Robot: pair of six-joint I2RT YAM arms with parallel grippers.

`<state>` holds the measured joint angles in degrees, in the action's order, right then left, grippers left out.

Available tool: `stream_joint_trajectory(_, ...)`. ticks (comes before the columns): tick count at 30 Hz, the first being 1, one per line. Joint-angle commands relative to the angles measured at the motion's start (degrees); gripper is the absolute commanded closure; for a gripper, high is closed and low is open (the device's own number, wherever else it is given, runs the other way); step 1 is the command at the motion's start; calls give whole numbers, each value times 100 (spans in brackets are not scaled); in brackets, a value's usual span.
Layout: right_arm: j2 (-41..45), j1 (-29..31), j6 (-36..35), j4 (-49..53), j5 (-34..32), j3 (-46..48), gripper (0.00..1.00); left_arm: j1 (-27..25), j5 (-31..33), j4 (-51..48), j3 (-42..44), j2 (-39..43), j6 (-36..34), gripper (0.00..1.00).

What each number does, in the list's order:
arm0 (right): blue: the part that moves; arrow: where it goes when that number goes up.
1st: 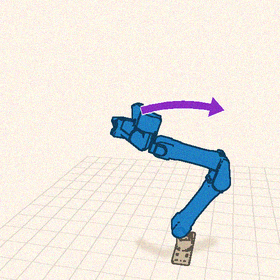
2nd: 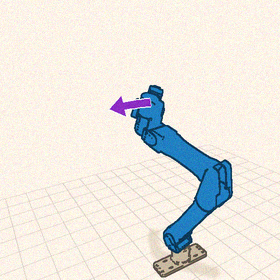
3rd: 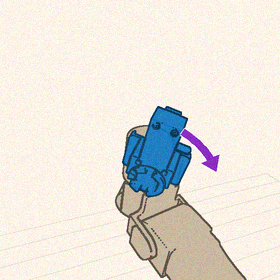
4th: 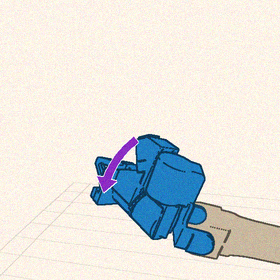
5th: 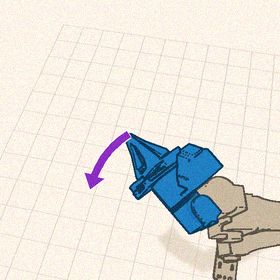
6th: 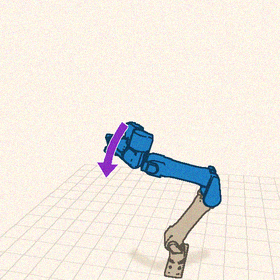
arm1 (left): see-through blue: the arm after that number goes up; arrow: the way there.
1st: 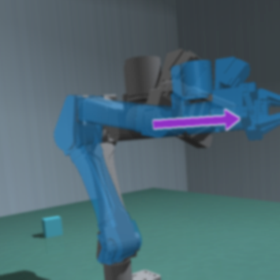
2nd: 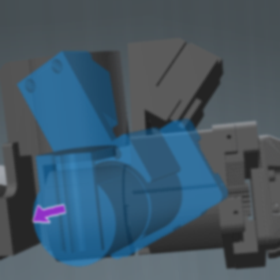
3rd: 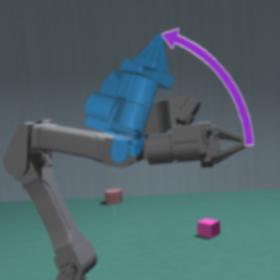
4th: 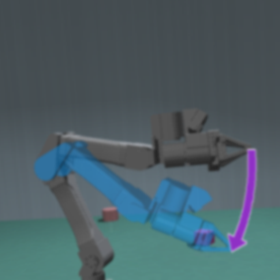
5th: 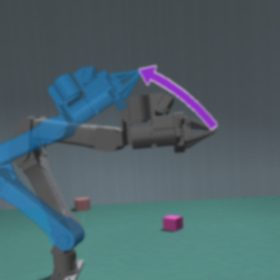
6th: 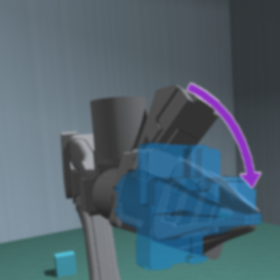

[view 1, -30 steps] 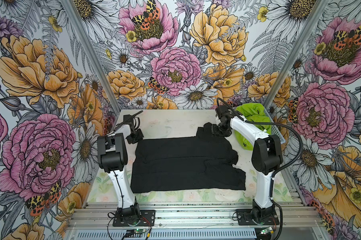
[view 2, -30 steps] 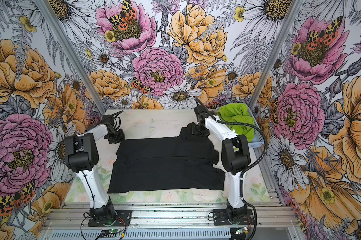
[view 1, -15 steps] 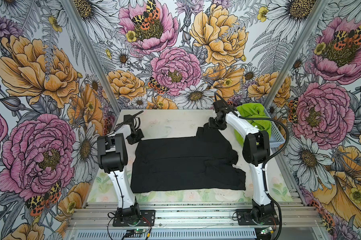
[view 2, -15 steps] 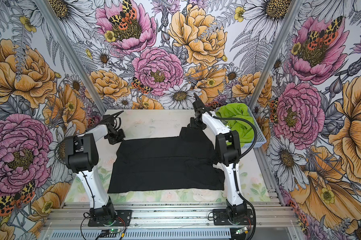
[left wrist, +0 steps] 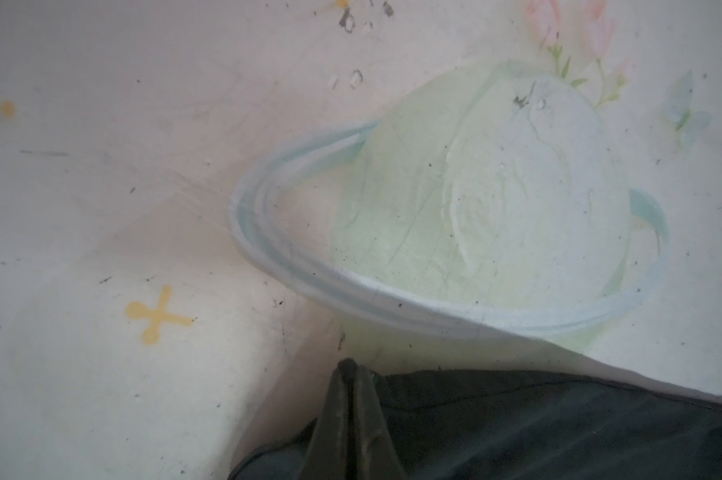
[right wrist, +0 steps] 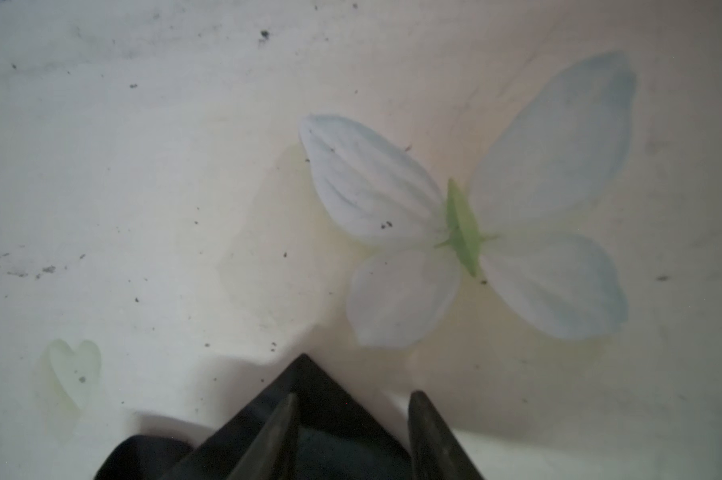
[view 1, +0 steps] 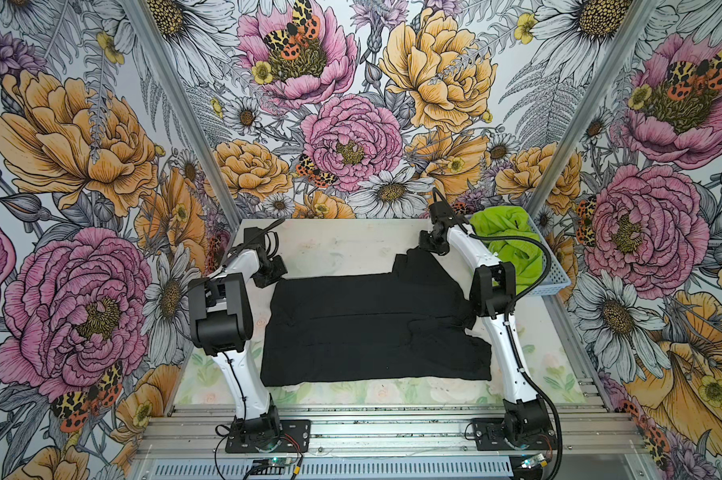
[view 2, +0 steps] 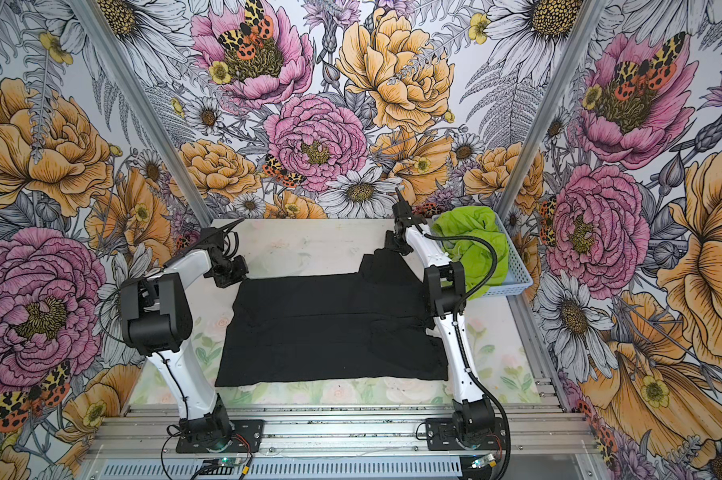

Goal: Fold and stack the mixed laundry pile

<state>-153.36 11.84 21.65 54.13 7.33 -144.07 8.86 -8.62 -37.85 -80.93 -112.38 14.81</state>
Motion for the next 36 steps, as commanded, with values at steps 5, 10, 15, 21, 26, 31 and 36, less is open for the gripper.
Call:
stream_joint_trajectory(5,-168,53,142,-174,534,-200,72,-41,-150,5,59,171,67,100)
stream_joint_trajectory(10,-98,47,121,-222,415,-195,91,-57,-136,7,126,237,101,100)
stream_joint_trajectory(15,110,38,20,-280,304,-192,100,-60,-134,6,208,368,128,100)
stream_joint_trajectory(21,782,49,-199,-375,278,300,100,-54,-196,-24,314,624,168,100)
stream_joint_trajectory(26,1668,81,-387,-716,127,1252,100,-35,-293,-56,308,745,198,100)
stream_joint_trajectory(31,2195,80,-511,-906,40,1852,100,-33,-361,-65,212,752,202,100)
stream_joint_trajectory(36,2563,74,-597,-1048,-34,2319,100,-34,-379,-142,47,744,171,100)
